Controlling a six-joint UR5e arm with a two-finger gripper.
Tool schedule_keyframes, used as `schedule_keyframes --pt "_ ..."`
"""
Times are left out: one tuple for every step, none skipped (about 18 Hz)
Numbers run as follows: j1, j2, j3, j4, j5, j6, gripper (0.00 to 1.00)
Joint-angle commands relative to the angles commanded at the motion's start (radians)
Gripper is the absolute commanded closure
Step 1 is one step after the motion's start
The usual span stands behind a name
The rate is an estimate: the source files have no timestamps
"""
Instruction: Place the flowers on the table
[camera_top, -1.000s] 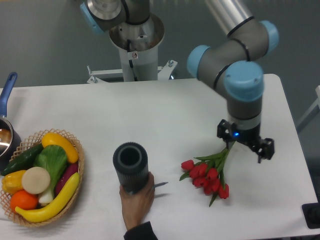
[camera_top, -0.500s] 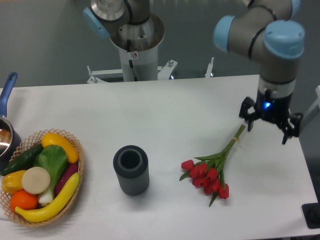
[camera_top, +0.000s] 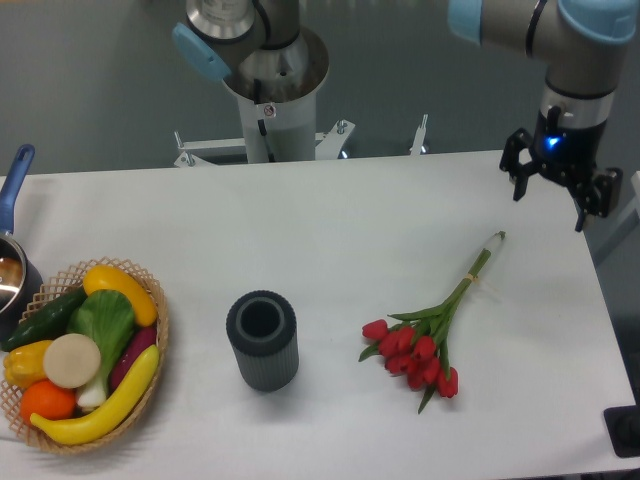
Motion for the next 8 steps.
schedule_keyframes --pt "0.003 0.002 0.000 0.000 0.000 0.005 0.00" --pt "0.003 0.002 0.000 0.000 -0.002 0.006 0.00" --pt "0.003 0.002 0.000 0.000 -0.002 0.005 0.00" --pt "0.003 0.002 0.000 0.000 -0.002 0.005 0.00" --pt "0.003 0.002 0.000 0.002 -0.003 0.005 0.00" --pt "0.003 0.002 -0.002 0.002 -0.003 0.005 0.00" --pt "0.003 0.002 -0.002 0.002 -0.003 0.005 0.00" --pt "0.002 0.002 -0.002 0.002 -0.003 0.005 0.00"
